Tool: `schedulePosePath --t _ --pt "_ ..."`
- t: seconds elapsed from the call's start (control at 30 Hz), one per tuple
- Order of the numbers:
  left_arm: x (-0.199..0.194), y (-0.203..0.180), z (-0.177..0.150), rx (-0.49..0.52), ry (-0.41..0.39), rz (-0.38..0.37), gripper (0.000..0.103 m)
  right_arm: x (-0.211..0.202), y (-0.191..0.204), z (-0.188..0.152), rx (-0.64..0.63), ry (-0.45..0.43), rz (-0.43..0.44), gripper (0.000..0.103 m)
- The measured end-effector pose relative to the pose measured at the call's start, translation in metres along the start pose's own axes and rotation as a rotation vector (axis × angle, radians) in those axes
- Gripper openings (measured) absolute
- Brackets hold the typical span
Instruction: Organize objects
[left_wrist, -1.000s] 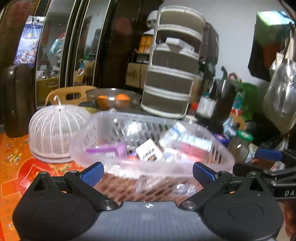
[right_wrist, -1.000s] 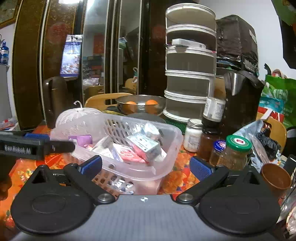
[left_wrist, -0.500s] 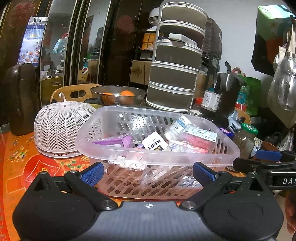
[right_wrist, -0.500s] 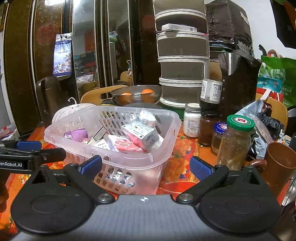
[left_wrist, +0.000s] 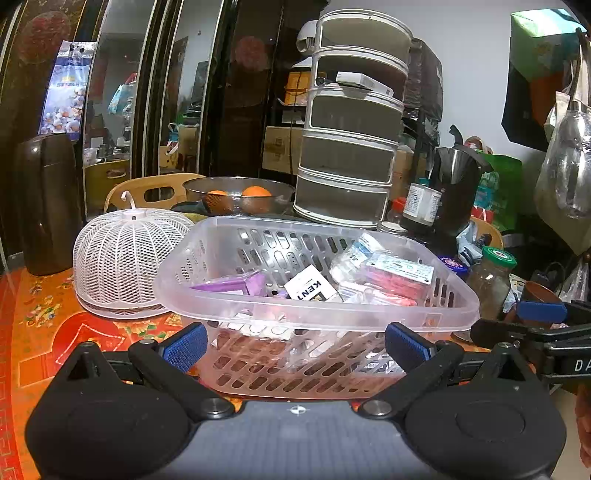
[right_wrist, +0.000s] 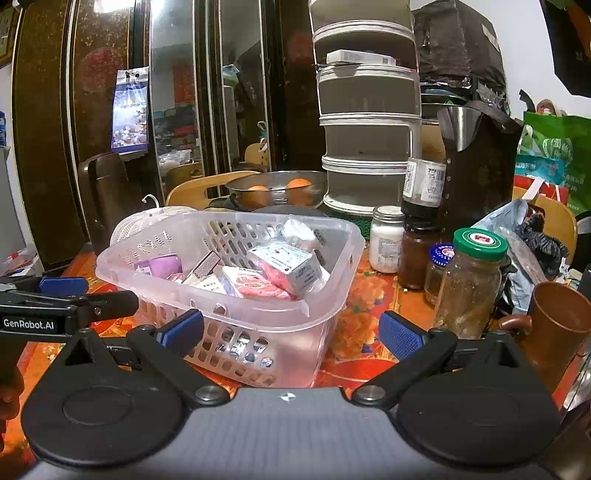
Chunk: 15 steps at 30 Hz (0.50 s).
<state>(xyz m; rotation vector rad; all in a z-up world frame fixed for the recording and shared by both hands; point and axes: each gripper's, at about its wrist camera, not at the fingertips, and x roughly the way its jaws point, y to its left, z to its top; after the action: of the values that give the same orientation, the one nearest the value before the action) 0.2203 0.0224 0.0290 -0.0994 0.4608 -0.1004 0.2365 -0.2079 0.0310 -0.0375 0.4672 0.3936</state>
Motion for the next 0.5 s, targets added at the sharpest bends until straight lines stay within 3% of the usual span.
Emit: schedulePosePath --t 0.5 --pt "-0.0015 -0.0001 -0.0011 0.008 -0.003 0.019 0.103 -0.0014 0.0048 -0.0012 -0.028 -0.01 0.005 0.103"
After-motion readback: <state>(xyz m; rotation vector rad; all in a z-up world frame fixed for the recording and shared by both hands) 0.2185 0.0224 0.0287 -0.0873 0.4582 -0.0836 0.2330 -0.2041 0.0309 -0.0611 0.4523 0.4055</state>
